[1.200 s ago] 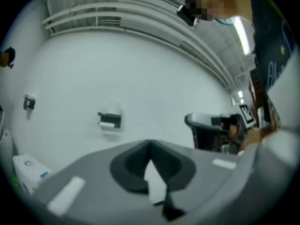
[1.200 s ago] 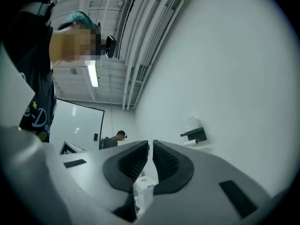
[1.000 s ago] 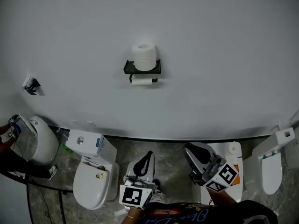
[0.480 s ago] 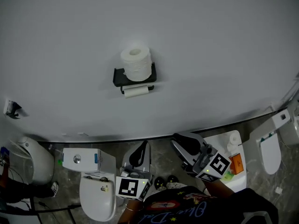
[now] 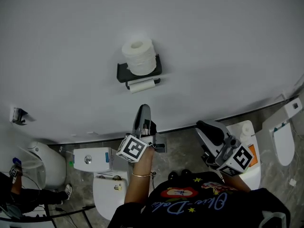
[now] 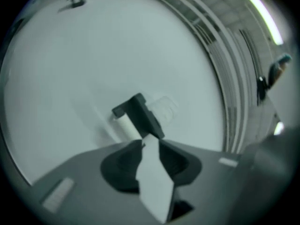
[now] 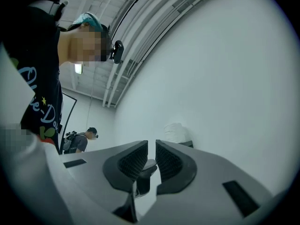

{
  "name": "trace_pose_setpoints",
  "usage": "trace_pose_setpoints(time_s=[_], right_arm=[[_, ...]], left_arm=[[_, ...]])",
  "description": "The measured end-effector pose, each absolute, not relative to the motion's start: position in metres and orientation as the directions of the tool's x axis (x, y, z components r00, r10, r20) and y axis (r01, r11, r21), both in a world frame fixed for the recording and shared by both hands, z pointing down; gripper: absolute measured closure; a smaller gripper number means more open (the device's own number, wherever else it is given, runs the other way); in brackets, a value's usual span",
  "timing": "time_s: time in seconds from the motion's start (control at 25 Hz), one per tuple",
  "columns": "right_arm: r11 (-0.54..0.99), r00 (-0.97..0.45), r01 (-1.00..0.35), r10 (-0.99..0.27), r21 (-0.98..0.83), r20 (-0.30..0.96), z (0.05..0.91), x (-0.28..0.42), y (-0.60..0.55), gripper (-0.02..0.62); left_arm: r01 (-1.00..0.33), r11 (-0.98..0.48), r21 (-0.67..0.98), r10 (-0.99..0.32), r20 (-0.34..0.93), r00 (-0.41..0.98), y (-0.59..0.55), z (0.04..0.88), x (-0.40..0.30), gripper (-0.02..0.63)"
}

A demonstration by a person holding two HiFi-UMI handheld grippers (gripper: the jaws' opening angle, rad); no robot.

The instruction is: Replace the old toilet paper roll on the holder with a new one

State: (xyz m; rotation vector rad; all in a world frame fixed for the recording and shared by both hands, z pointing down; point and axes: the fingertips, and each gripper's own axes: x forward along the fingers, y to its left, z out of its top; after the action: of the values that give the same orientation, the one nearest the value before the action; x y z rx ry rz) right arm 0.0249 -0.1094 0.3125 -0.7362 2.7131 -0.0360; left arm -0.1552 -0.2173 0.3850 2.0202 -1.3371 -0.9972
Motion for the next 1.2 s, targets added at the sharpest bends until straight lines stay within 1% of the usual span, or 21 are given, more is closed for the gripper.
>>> trace_pose_setpoints(time_s=[0.04,0.08,0.12,0.2,0.28,0.32,0.44,0.6,0.72,0.76,0.8,0.84,0.92,1.0,1.2], right_arm=[[0.860,-0.806,-0.500,-0.506,-0.104,-0.308,0.311,0.027,-0.111,0.558],[0.854,-0.800,-0.511,-0.514,-0.099,-0.310,0.310,0.029,-0.113,0.558],[0.849,-0.794,-0.520,-0.521,-0.094,-0.312,0.310,0.030,-0.114,0.558],[0.838,-0.785,-0.539,-0.537,-0.086,-0.309,0.309,0.032,-0.117,0.558],[0.823,-0.771,-0.563,-0.557,-0.079,-0.308,0.309,0.035,-0.120,0.558],[0.814,-0.762,-0.576,-0.568,-0.077,-0.311,0.308,0.037,-0.121,0.558],[0.787,-0.736,-0.613,-0.602,-0.073,-0.309,0.311,0.042,-0.125,0.558],[0.769,-0.723,-0.634,-0.626,-0.078,-0.291,0.314,0.042,-0.130,0.558],[0.755,-0.714,-0.651,-0.645,-0.083,-0.272,0.317,0.045,-0.132,0.558],[0.749,-0.709,-0.657,-0.653,-0.086,-0.267,0.318,0.046,-0.133,0.558],[0.742,-0.703,-0.664,-0.661,-0.090,-0.263,0.319,0.047,-0.134,0.558],[0.735,-0.696,-0.671,-0.669,-0.093,-0.260,0.320,0.048,-0.135,0.558],[0.721,-0.682,-0.686,-0.683,-0.093,-0.264,0.321,0.053,-0.139,0.558],[0.712,-0.671,-0.696,-0.692,-0.097,-0.267,0.322,0.058,-0.141,0.558],[0.681,-0.641,-0.726,-0.721,-0.097,-0.265,0.321,0.076,-0.138,0.558]], left_arm=[[-0.475,-0.392,0.788,-0.919,-0.322,0.225,-0.229,0.384,-0.160,0.471],[-0.422,-0.396,0.815,-0.918,-0.341,0.204,-0.239,0.385,-0.164,0.422],[-0.385,-0.388,0.838,-0.922,-0.344,0.181,-0.248,0.388,-0.169,0.408],[-0.342,-0.362,0.867,-0.932,-0.332,0.144,-0.264,0.396,-0.178,0.407],[-0.335,-0.367,0.867,-0.930,-0.343,0.132,-0.279,0.398,-0.184,0.377],[-0.319,-0.372,0.872,-0.928,-0.351,0.123,-0.285,0.398,-0.186,0.348],[-0.215,-0.374,0.902,-0.927,-0.366,0.075,-0.299,0.405,-0.192,0.309],[-0.170,-0.409,0.897,-0.913,-0.403,0.068,-0.315,0.401,-0.194,0.307],[-0.113,-0.433,0.894,-0.901,-0.427,0.071,-0.322,0.403,-0.191,0.308],[-0.116,-0.440,0.891,-0.898,-0.434,0.071,-0.324,0.402,-0.190,0.335],[-0.134,-0.447,0.884,-0.894,-0.441,0.076,-0.325,0.401,-0.190,0.408],[-0.156,-0.457,0.876,-0.890,-0.448,0.090,-0.326,0.399,-0.188,0.440],[-0.167,-0.481,0.861,-0.876,-0.465,0.125,-0.329,0.395,-0.181,0.443],[-0.144,-0.496,0.856,-0.866,-0.478,0.145,-0.331,0.393,-0.171,0.448],[-0.117,-0.498,0.860,-0.855,-0.464,0.232,-0.337,0.396,-0.124,0.448]])
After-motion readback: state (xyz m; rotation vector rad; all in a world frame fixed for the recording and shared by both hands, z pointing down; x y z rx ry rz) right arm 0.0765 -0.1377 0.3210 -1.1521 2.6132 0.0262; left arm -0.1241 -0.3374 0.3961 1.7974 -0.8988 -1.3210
